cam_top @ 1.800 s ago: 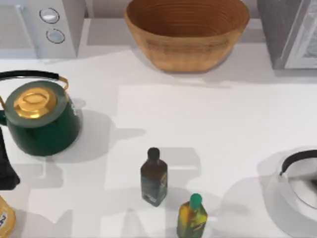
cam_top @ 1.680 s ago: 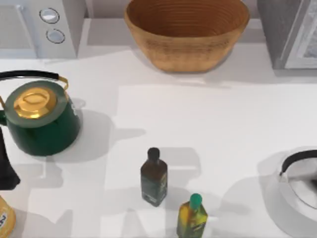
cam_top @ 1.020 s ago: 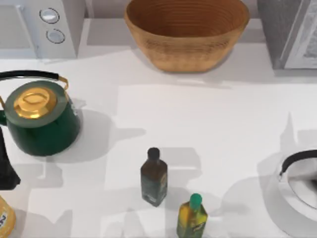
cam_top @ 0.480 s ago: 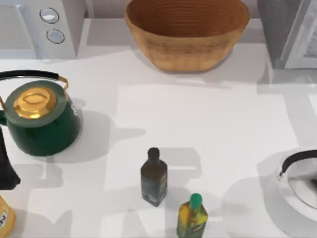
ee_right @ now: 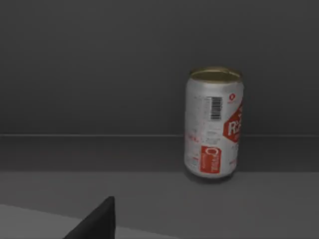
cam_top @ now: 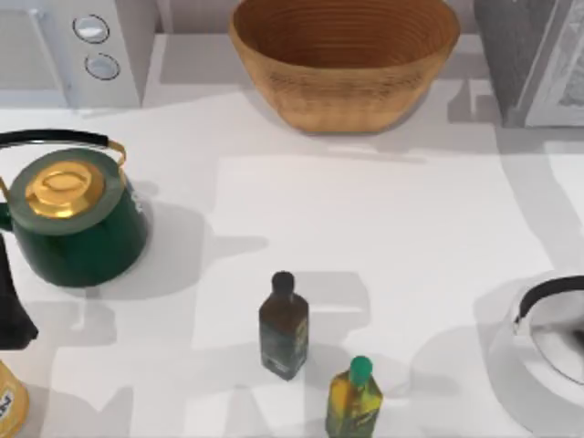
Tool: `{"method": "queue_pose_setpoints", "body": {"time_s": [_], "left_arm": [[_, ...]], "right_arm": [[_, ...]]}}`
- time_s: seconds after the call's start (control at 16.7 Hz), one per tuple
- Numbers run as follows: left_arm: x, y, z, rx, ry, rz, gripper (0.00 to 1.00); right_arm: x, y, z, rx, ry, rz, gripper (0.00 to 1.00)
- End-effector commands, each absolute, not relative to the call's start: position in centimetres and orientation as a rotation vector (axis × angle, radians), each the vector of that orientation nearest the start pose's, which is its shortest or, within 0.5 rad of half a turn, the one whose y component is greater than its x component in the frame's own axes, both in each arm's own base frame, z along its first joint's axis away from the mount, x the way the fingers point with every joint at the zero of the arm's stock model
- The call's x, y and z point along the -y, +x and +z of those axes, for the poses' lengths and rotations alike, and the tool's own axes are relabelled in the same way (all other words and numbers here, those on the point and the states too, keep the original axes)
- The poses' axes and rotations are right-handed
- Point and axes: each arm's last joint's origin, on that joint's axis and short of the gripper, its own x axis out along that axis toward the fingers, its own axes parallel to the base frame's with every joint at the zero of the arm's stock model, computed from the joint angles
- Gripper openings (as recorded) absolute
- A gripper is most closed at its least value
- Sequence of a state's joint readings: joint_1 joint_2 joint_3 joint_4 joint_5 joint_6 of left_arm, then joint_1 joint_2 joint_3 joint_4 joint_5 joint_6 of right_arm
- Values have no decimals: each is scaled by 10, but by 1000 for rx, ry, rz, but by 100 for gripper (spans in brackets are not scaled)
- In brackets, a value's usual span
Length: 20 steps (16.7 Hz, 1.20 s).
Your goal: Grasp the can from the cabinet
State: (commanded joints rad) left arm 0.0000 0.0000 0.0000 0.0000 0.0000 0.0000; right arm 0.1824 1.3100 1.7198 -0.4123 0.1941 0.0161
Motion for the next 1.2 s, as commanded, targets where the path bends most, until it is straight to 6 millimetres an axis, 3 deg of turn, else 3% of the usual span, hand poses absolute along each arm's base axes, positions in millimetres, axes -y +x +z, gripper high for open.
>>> {"method": "queue_pose_setpoints", "body": {"time_s": [0.42, 0.54, 0.72, 0.84, 1.2], "left_arm": [[1, 106, 160, 0, 0, 0, 100], [1, 106, 160, 0, 0, 0, 100], [1, 106, 160, 0, 0, 0, 100], [1, 106, 160, 0, 0, 0, 100], [1, 106, 160, 0, 0, 0, 100]], "right_arm": [[-46, 257, 510, 4, 1, -4, 100], [-46, 271, 509, 16, 3, -6, 100], [-48, 316, 490, -1, -1, -9, 100], [-46, 334, 484, 8, 1, -11, 100], [-46, 339, 483, 6, 0, -10, 100]]}}
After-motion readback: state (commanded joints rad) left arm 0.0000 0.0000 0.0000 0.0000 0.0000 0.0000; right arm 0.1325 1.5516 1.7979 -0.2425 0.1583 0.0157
